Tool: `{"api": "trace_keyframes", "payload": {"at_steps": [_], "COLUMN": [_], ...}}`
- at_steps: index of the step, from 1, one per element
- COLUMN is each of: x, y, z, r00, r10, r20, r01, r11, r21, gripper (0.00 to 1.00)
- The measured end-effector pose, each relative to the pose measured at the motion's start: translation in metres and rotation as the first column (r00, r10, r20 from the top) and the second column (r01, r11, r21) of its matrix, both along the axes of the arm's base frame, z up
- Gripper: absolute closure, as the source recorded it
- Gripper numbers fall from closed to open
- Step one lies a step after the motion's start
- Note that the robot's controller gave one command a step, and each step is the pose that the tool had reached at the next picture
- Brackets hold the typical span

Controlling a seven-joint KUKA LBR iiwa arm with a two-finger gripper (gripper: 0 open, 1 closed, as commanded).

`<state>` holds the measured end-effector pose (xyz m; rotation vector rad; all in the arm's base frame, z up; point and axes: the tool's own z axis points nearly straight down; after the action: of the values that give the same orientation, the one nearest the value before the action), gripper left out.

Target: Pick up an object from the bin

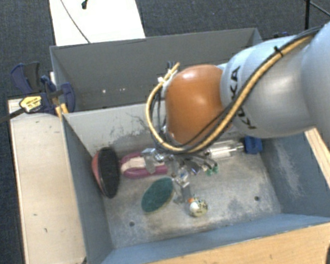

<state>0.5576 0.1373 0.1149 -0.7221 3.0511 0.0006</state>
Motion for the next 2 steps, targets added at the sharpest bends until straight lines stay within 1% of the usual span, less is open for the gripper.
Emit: {"api": "trace_keyframes", "payload": {"at_steps": [1,2], "x": [-0.0006,-0.0007], "y": [-0.0046,-0.004], "z": [-0.0458,-0.0455], "r00": [0.975,0.976], "r10": [0.224,0.216], "r20": [-0.009,-0.01], "r01": [-0.224,-0.216], "r11": [0.975,0.976], "r21": [-0.001,0.001], "gripper": [0.0,0.0]}}
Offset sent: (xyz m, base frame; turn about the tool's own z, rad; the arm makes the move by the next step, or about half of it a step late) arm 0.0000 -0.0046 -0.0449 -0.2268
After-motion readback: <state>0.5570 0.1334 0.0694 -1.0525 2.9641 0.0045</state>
